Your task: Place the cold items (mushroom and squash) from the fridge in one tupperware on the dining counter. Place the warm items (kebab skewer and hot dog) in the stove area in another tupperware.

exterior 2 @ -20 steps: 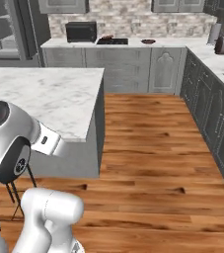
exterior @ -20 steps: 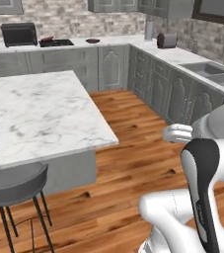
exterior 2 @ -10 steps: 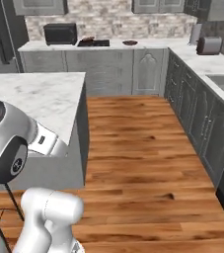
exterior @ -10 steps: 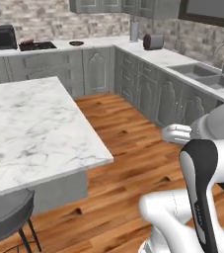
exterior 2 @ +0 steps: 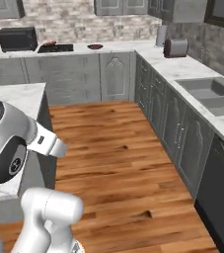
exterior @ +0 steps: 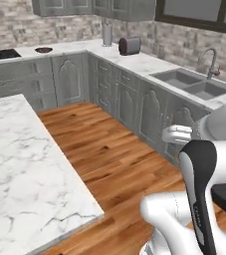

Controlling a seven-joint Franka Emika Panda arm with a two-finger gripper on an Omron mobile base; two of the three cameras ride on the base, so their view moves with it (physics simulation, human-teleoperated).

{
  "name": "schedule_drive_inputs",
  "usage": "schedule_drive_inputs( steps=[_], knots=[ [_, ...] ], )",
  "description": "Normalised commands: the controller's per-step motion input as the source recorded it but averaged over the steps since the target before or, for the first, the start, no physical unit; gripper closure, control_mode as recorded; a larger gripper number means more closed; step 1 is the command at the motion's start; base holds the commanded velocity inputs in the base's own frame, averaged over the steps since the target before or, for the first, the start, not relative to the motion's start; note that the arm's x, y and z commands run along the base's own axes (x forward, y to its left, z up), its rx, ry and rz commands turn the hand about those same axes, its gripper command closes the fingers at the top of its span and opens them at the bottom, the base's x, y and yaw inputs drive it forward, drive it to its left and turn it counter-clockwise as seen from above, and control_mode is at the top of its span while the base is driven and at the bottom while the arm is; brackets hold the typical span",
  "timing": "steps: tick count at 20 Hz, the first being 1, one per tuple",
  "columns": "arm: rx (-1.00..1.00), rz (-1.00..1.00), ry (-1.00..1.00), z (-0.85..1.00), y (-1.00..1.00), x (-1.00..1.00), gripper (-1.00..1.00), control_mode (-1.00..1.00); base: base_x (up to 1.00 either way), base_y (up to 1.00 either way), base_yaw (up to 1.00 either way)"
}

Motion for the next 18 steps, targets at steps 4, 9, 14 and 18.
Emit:
schedule_drive_inputs(
  steps=[4, 9, 14, 18],
  knots=[
    [0.00, 0.00, 0.00, 0.00, 0.00, 0.00, -1.00, 1.00, 1.00, -0.40, 0.16],
    [0.00, 0.00, 0.00, 0.00, 0.00, 0.00, -1.00, 1.00, 1.00, -0.44, 0.20],
    [0.00, 0.00, 0.00, 0.00, 0.00, 0.00, -1.00, 1.00, 1.00, -0.42, 0.19],
    [0.00, 0.00, 0.00, 0.00, 0.00, 0.00, -1.00, 1.00, 1.00, -0.20, 0.15]
  ],
)
